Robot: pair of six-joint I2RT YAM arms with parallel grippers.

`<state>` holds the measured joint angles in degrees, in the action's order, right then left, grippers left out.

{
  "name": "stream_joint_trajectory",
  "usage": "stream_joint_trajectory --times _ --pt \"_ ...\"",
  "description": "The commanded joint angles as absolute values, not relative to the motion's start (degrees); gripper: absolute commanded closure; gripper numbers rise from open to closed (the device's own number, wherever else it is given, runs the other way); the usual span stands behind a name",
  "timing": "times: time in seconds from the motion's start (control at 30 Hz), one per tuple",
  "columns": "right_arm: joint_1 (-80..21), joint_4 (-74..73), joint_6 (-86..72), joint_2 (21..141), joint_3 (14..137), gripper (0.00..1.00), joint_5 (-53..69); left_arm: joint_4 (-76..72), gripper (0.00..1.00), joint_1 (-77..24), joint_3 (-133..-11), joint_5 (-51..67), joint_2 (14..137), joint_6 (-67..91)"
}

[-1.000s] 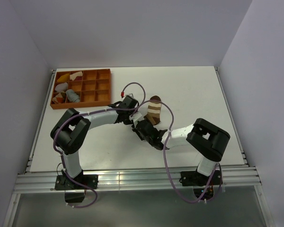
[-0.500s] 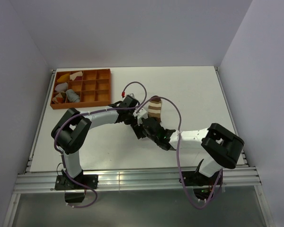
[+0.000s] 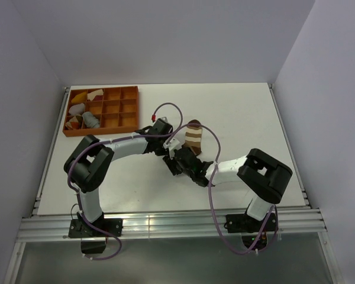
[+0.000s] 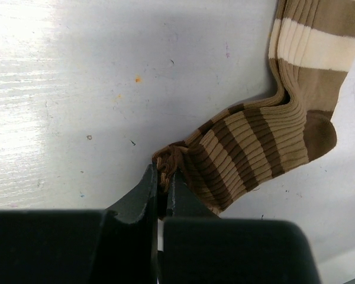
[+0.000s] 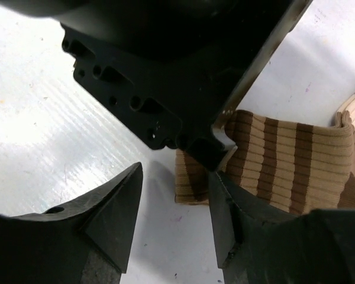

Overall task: Roll the socks
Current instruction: Roll the sock at the center of the board.

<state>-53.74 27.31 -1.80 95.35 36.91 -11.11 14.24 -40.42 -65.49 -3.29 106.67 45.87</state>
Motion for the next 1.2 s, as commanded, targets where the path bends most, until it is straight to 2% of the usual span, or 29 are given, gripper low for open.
stream_joint_trajectory --times 0.0,0.17,0.27,0.37,0.4,0.43,0.53,0.6,0.63,0.67,0.7,0.73,0.87,1.17 --pt "-53.5 27.0 -2.1 97.9 39.9 0.47 -10.5 14.7 1.0 -40.7 -64.3 -0.9 107.8 46.3" --pt "-53.5 24.4 -3.1 100.5 42.2 0.57 -10.3 13.7 1.0 -40.5 -63.8 -0.5 107.6 47.2" --pt "-53.5 22.2 -3.8 100.9 43.0 0.69 -11.6 13.0 1.0 -40.3 -63.3 -0.4 107.5 47.9" --pt "-53.5 20.6 -4.8 100.2 43.2 0.85 -12.6 12.3 1.0 -39.8 -62.4 0.6 106.8 48.9" --pt "-53.5 20.0 -5.6 99.8 43.3 0.97 -12.7 11.9 1.0 -39.6 -62.1 0.6 106.6 49.4" --pt "-53.4 19.6 -6.2 99.4 43.2 1.0 -13.3 11.6 0.99 -39.5 -61.4 0.6 106.0 49.7" --pt "-52.5 17.7 -8.7 97.3 42.6 1.0 -12.7 9.6 0.93 -38.5 -59.1 0.6 104.0 51.1" --pt "-51.6 16.3 -10.3 95.5 41.8 1.0 -11.5 8.4 0.84 -37.4 -57.8 1.6 103.1 52.3" --pt "-51.3 16.5 -10.5 94.9 41.2 1.0 -11.2 7.4 0.78 -37.0 -57.0 2.0 102.2 52.6" --pt "-51.2 16.7 -10.6 94.4 40.8 1.0 -10.6 7.2 0.66 -36.3 -56.8 2.4 101.9 52.6" --pt "-51.1 16.7 -10.8 93.7 40.6 1.0 -9.9 6.9 0.61 -36.0 -56.8 2.9 101.6 52.3" --pt "-51.0 16.7 -10.5 93.5 40.3 1.0 -9.2 6.8 0.51 -35.5 -57.2 3.2 101.1 51.9" --pt "-50.7 17.6 -9.8 93.3 39.7 1.0 -6.9 7.5 0.37 -34.2 -60.1 5.6 101.5 47.7" --pt "-50.2 19.1 -9.1 93.4 38.8 1.0 -6.2 9.9 0.4 -33.0 -70.0 19.1 111.3 38.3"
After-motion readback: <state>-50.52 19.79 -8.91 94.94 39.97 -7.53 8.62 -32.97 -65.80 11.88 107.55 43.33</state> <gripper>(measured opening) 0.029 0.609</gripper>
